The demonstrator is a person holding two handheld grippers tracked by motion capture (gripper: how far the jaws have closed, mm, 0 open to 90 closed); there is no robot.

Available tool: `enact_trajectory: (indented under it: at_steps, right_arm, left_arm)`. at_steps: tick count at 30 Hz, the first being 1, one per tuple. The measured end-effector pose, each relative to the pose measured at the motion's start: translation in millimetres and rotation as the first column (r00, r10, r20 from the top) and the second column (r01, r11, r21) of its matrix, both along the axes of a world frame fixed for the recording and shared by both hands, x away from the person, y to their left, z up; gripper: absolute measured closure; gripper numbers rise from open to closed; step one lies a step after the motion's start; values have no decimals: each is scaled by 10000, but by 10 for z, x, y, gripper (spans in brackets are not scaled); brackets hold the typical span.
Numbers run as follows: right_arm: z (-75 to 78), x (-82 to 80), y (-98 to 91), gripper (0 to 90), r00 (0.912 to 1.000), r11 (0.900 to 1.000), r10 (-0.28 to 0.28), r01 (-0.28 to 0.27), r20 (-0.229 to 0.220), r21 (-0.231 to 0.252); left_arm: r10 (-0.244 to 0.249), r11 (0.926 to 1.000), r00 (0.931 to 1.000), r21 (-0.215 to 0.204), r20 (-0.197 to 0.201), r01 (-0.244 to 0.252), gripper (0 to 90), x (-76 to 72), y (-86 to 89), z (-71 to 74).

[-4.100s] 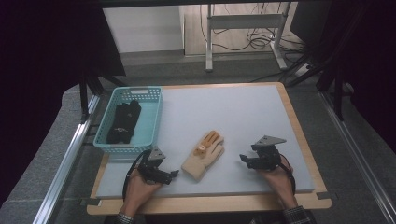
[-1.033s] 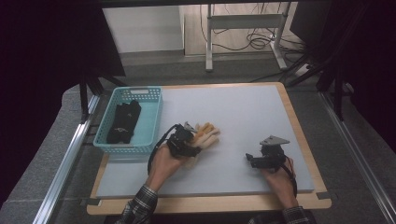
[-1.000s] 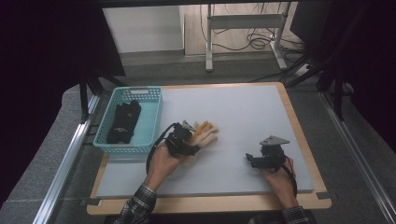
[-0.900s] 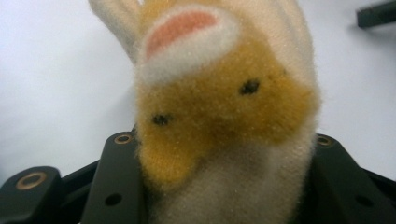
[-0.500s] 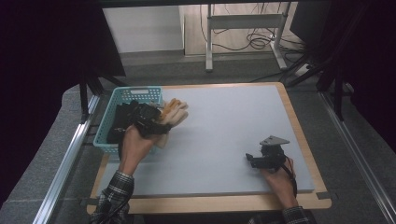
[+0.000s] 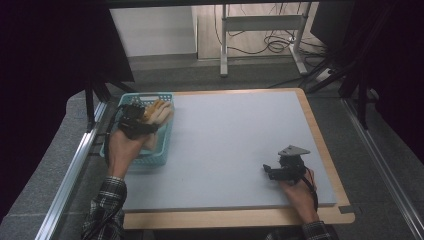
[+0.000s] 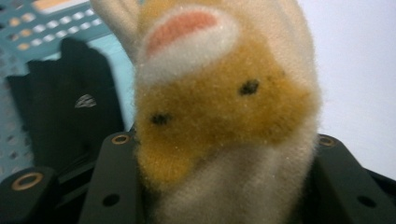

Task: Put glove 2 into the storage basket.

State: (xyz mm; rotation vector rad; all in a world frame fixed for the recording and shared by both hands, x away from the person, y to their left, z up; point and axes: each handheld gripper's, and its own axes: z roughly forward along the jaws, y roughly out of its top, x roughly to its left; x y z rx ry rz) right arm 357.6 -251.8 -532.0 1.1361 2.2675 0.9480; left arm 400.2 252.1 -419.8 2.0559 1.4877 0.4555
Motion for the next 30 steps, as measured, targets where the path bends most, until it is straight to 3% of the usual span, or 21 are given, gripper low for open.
enact_trajectory:
  at_steps: [10, 14, 22, 25, 27, 30]
  right_arm:
    - [0, 0, 0, 170, 10000, 10000, 1, -1, -1, 1]
    - [0, 1, -2, 169, 10000, 10000, 10, -10, -1, 0]
    - [-1, -3, 2, 170, 10000, 10000, 7, -7, 43, -16]
    - [1, -6, 3, 170, 10000, 10000, 20, -19, 74, -51]
    - [1, -5, 2, 170, 10000, 10000, 17, -16, 58, -43]
    - [0, -5, 2, 170, 10000, 10000, 19, -19, 58, -42]
  left_arm:
    - [899, 9952, 9953, 409, -362, -884, 497, 263, 206, -274]
    - [1065, 9932, 9927, 543, -570, -1035, 494, 394, 188, -357]
    - [941, 9919, 9882, 959, -1206, -827, 481, 675, 10, -555]
    - [949, 9902, 9826, 1169, -1595, -766, 475, 749, -42, -661]
    - [895, 9922, 9768, 1027, -1946, -704, 464, 790, -54, -733]
    - [607, 9948, 9572, 954, -2829, -349, 369, 840, -77, -845]
